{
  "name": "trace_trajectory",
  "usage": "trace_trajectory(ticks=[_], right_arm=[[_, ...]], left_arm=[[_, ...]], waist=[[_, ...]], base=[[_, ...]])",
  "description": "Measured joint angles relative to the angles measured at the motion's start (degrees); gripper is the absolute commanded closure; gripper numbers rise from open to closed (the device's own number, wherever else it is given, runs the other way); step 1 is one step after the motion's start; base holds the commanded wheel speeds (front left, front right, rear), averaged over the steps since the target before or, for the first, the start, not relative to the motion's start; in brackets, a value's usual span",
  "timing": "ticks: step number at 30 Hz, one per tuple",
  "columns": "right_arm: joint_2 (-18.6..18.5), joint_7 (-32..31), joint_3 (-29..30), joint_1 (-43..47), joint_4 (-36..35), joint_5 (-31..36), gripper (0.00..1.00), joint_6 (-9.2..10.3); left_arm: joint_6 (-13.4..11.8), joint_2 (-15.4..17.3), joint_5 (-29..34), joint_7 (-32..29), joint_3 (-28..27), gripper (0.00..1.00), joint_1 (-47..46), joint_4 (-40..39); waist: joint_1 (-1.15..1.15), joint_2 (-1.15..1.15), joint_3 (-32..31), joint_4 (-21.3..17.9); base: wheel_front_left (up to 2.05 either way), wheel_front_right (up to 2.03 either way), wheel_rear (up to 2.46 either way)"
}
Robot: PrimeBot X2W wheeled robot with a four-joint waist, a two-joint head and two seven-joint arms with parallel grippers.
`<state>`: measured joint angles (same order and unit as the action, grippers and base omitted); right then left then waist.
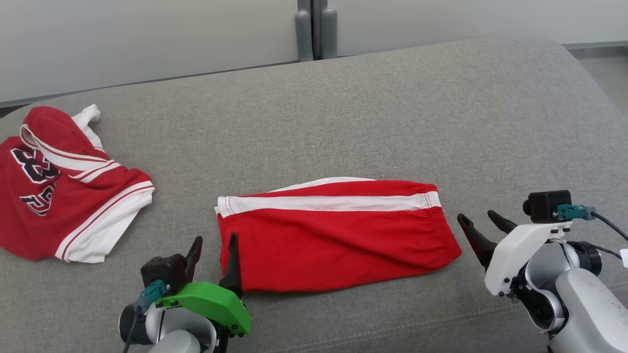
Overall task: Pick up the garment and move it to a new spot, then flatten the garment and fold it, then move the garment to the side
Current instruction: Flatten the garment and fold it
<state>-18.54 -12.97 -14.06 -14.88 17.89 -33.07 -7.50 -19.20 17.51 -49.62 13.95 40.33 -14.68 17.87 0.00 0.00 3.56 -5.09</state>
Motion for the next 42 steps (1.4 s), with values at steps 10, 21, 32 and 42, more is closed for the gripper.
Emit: trace_trajectory(ticks=[10, 21, 32, 42], right_arm=[[0.9, 0.9, -2.4, -3.9, 8.1, -2.2, 0.0, 0.0], [0.7, -0.3, -5.3, -10.3, 20.7, -6.6, 0.0, 0.0], [-0.6, -2.8, -9.4, -12.8, 24.5, -14.1, 0.81, 0.01], [-1.6, -4.1, -9.9, -14.8, 23.8, -23.9, 1.0, 0.01]], left_arm=[[-4.4, 3.5, 3.2, 0.2, -0.1, 0.0, 2.6, -10.1], [-7.0, 4.5, 5.7, -1.4, 1.8, 0.0, 2.5, -15.8], [-7.8, 4.8, 6.3, -2.0, 2.3, 0.0, 2.4, -16.8], [-8.0, 5.2, 6.6, -2.3, 2.7, 0.0, 2.3, -17.3]], waist=[[0.0, 0.0, 1.0, 2.7], [0.0, 0.0, 2.8, 8.0], [0.0, 0.0, 3.4, 10.9], [0.0, 0.0, 3.4, 9.9]], base=[[0.0, 0.0, 0.0], [0.0, 0.0, 0.0], [0.0, 0.0, 0.0], [0.0, 0.0, 0.0]])
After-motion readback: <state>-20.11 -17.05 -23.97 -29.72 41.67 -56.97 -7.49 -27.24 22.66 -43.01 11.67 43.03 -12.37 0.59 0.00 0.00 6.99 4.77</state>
